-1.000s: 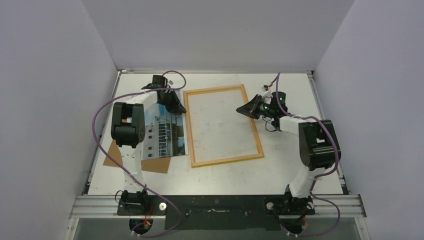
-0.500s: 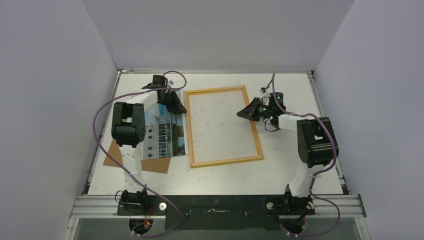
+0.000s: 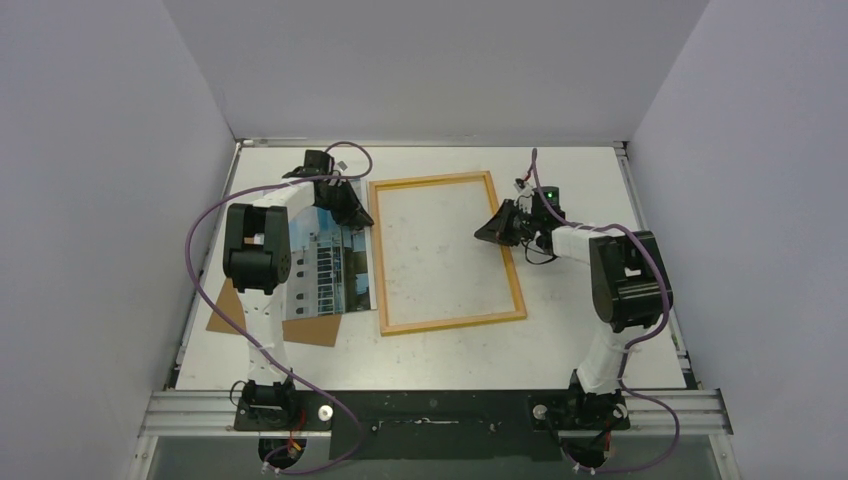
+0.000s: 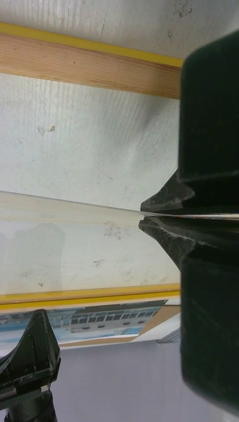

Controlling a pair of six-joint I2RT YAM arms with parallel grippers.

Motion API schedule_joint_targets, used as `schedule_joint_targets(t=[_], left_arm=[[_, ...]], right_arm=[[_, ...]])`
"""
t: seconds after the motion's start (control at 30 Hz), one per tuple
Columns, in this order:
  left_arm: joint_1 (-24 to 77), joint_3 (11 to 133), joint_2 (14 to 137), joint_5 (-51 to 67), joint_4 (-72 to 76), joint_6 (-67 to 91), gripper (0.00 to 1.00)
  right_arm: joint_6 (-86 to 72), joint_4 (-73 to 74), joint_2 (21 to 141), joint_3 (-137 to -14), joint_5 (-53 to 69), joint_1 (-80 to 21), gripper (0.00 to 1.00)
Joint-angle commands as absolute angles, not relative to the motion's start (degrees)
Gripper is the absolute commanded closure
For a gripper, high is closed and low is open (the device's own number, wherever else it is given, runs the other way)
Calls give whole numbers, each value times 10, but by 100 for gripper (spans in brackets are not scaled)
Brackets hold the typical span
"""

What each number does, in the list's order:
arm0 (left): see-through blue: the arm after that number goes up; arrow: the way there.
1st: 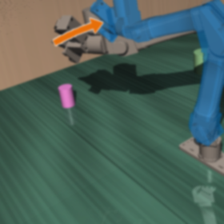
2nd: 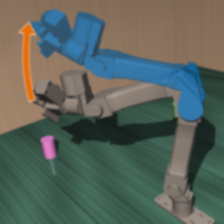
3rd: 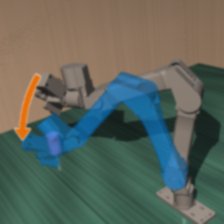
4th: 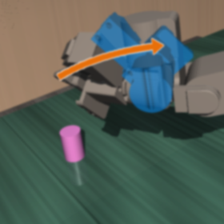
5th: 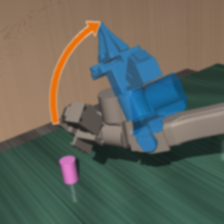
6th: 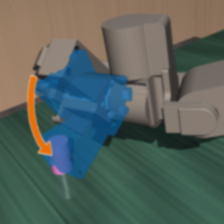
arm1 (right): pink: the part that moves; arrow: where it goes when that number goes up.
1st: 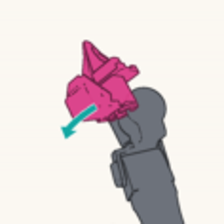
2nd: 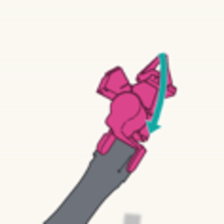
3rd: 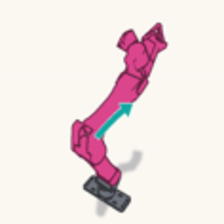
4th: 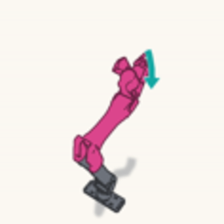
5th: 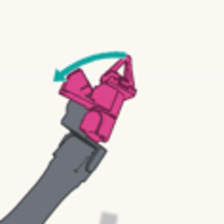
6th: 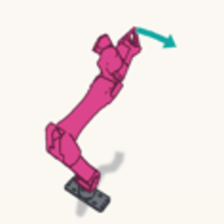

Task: Put the photo into the frame

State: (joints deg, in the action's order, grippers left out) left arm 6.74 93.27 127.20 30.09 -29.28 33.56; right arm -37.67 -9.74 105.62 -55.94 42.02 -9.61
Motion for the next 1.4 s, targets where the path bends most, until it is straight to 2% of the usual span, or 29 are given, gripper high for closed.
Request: schedule_joint_targets(t=[0.0,0.27,0.33,0.47,0.6,0.73,0.97,1.37], left_arm=[[79,928,1309,280,-312,317,100],[79,927,1308,278,-311,318,100],[79,926,1307,277,-311,319,100],[79,925,1305,275,-312,319,100],[77,925,1304,274,-312,319,100],[76,925,1304,274,-312,320,100],[74,923,1302,273,-311,321,100],[74,918,1299,275,-305,323,100]], right_arm=[[-346,-98,1045,-571,430,-134,100],[-332,-91,1043,-566,409,-141,99],[-323,-65,1041,-573,397,-139,88],[-324,-28,1032,-580,383,-134,58],[-319,6,1011,-590,372,-134,45],[-316,64,1001,-614,353,-133,36],[-314,123,977,-640,313,-128,25],[-291,178,966,-662,279,-109,22]])
